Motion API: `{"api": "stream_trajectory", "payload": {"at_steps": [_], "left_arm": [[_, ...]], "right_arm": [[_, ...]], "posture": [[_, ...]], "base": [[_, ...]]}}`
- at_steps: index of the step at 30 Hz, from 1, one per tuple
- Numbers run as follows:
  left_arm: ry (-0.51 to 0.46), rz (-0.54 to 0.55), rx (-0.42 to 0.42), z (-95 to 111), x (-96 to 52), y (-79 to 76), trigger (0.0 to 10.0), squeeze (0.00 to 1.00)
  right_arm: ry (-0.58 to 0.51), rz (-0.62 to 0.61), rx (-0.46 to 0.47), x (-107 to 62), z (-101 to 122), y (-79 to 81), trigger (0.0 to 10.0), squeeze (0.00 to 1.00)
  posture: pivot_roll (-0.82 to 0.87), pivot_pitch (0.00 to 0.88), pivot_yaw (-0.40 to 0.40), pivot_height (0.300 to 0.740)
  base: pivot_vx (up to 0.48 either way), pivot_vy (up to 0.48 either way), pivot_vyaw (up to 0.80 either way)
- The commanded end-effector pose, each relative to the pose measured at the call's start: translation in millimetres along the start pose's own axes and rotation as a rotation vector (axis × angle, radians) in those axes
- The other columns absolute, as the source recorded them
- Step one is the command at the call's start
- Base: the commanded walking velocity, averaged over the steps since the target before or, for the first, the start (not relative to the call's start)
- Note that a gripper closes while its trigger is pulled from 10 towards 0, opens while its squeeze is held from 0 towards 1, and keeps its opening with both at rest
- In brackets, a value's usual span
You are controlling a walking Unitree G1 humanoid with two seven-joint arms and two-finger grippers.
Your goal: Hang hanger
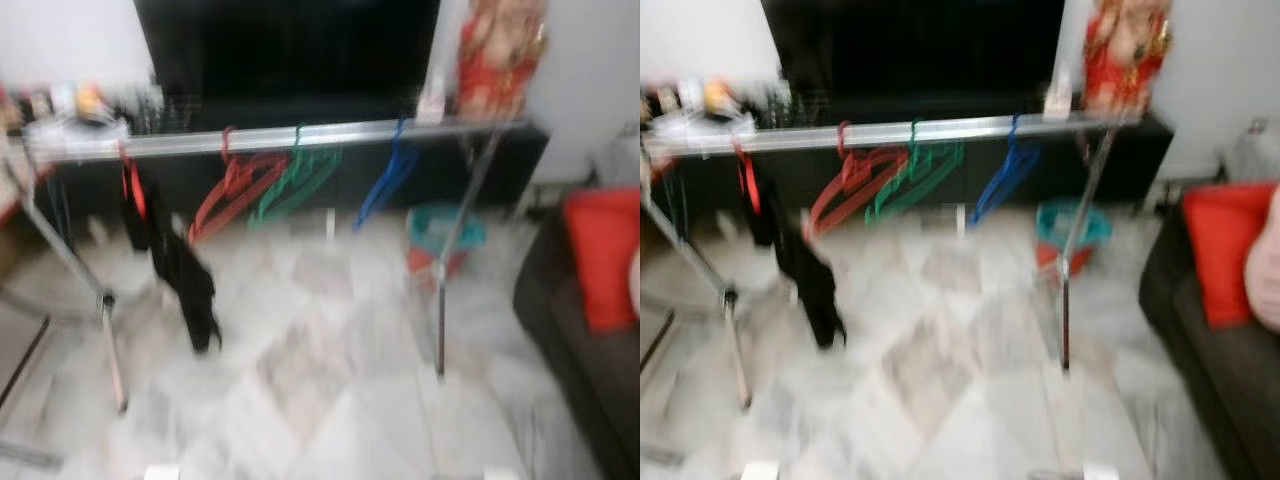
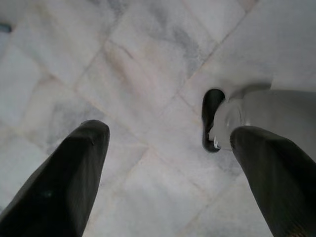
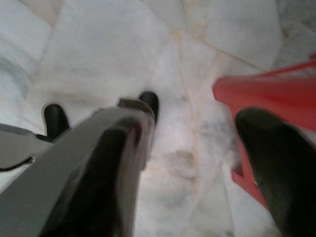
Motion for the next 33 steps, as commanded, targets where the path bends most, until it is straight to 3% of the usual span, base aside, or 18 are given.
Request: {"api": "stream_trajectory", "payload": {"at_steps": [1, 7, 19, 33], "left_arm": [[0.002, 0.012, 0.023, -0.4, -0.5, 4.7, 10.0, 0.00], [0.002, 0.013, 0.026, 0.1, -0.4, 4.4, 10.0, 0.00], [0.013, 0.024, 0.039, -1.9, -0.8, 7.9, 10.0, 0.00], [0.007, 0.012, 0.026, -1.6, -0.6, 4.4, 10.0, 0.00]], "right_arm": [[0.007, 0.005, 0.007, 0.2, -1.6, 2.7, 10.0, 0.00], [0.007, 0.006, 0.007, 0.2, -1.4, 2.9, 10.0, 0.00], [0.010, 0.007, 0.010, 0.2, -2.0, 3.4, 10.0, 0.00], [0.015, 0.013, -0.009, 0.3, -2.4, 4.1, 10.0, 0.00]], "posture": [[0.05, 0.000, 0.011, 0.740], [0.05, 0.000, 0.011, 0.740], [0.05, 0.000, 0.013, 0.740], [0.05, 0.000, 0.014, 0.740]], "base": [[-0.300, 0.000, 0.00], [-0.281, 0.000, 0.00], [0.000, 0.000, 0.00], [0.000, 0.000, -0.75]]}}
Point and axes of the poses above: a point about 5 cm out from each wrist's last joint towards the gripper, its own x axis pointing out of the wrist towards the gripper, its own z axis along the axis of the wrist's last joint, y = z × x, the point moved 5 cm from there along x, pointing out of the wrist towards the gripper, and after that the axes turned 3 degrees about -x, right-handed, at the moved point
